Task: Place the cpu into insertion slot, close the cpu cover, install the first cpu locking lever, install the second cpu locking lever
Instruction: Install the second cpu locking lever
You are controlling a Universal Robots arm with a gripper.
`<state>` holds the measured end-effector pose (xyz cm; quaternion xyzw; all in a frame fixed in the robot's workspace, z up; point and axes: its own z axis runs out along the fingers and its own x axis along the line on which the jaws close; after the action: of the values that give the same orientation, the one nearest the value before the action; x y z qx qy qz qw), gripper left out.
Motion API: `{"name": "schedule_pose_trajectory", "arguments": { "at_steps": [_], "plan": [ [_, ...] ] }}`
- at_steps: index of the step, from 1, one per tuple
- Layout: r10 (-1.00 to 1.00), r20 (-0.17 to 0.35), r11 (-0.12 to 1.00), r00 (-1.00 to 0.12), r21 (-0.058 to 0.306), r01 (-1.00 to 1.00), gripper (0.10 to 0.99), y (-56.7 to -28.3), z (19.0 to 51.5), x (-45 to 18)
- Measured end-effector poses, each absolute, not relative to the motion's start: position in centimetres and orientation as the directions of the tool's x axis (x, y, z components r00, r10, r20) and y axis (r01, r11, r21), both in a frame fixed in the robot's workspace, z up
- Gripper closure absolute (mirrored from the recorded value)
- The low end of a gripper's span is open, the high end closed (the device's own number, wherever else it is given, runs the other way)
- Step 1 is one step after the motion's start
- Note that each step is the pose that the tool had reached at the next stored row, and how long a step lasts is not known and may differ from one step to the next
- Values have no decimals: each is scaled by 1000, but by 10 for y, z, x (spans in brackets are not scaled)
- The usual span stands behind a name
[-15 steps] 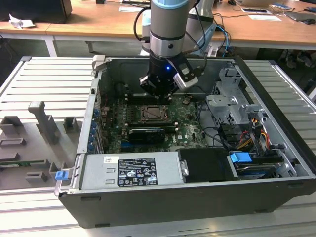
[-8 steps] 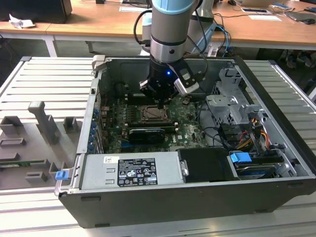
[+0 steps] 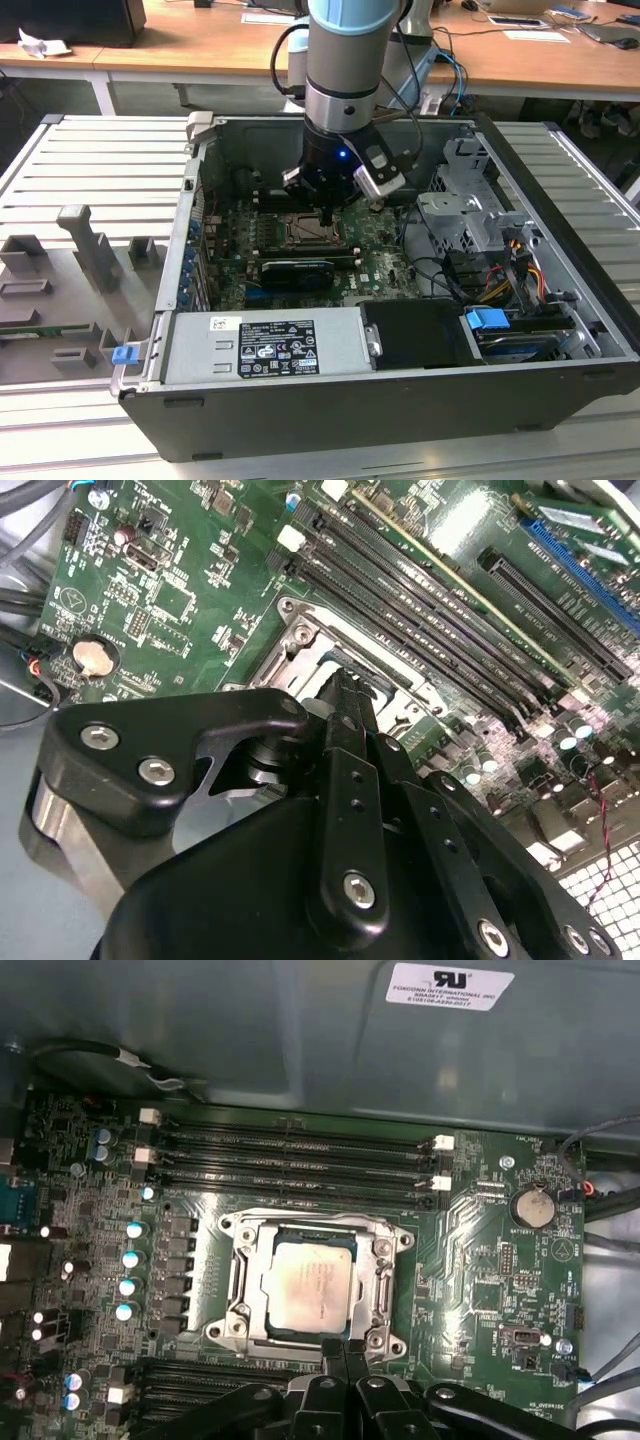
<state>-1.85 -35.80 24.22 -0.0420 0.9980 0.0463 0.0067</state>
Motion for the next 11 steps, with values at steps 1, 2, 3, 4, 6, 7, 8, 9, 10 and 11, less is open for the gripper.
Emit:
{"name": "schedule_pose_trajectory", "arguments": {
  "at_steps": [1,2,3,4,6,7,8,9,10,11],
  "plan": [
    [-83,-17,992,-996,92,-84,980,-359,242,-18],
    [-83,-17,992,-996,92,-84,980,-361,242,-19],
    [-83,-17,992,-996,92,-84,980,-362,242,-19],
    [-83,-17,992,-996,92,-85,980,-363,242,-19],
    [-84,-17,992,-996,92,-85,980,-366,242,-20],
    [-84,-17,992,-996,92,-85,980,-368,242,-20],
    [-84,-17,992,-996,92,-85,980,-369,242,-21],
    [-84,-17,992,-996,92,-85,980,-369,242,-21],
    [-84,-17,992,-996,92,-85,980,-369,242,-22],
    [-84,-17,992,-996,92,-85,980,-369,242,-23]
  ]
}}
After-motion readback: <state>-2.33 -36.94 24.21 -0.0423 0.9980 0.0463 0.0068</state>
